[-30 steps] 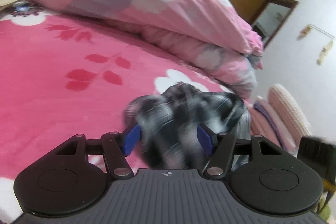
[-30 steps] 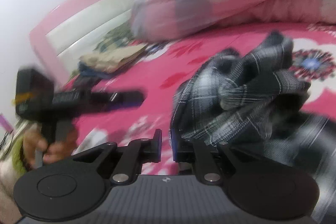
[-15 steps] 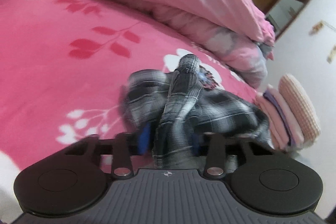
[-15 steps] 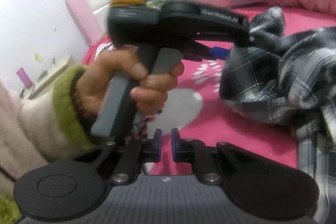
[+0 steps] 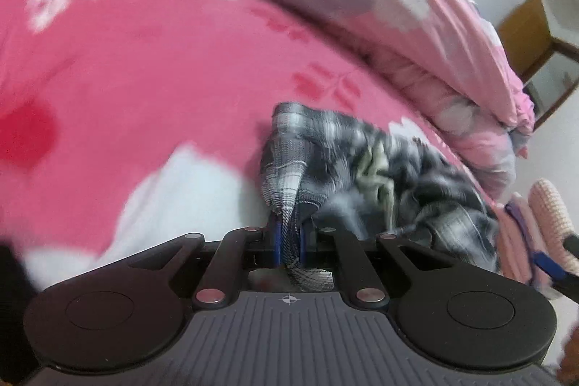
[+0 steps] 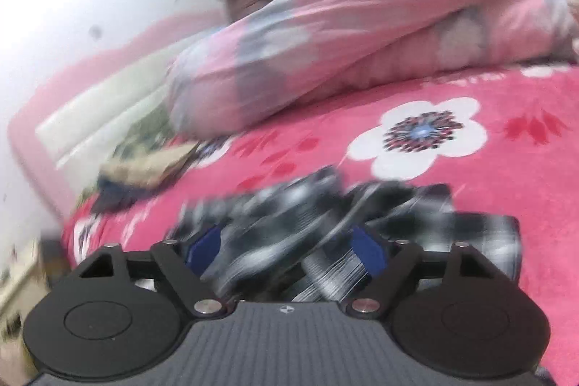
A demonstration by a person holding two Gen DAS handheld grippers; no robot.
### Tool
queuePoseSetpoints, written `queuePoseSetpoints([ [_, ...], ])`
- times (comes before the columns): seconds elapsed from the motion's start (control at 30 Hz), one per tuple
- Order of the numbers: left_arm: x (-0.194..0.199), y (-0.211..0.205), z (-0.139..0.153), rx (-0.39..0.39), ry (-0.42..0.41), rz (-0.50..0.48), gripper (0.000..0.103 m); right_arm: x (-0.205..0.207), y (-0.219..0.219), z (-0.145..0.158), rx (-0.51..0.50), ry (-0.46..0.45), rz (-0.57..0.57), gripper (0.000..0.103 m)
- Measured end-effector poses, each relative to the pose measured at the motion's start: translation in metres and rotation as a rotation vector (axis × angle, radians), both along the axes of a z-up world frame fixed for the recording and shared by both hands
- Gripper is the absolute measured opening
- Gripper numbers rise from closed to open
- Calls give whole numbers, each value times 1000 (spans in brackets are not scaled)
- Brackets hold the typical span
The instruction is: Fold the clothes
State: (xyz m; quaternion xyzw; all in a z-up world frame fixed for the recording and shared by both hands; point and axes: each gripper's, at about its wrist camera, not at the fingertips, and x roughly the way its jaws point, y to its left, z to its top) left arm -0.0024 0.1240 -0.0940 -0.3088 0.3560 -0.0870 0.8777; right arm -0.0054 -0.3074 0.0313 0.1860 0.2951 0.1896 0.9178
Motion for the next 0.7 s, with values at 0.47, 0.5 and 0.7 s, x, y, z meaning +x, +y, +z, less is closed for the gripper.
queuePoseSetpoints([
  [0.47,25,24,-7,-83,-72,33,51,156,24,-35,156,306,65,99],
  [0.5,29,22,-8,-76,-79,23,55,165,28,-39,143,345,57,99],
  [0.7,44,6,-8,-7,-115,-7,53,197,67,-61,25,448,213,93],
])
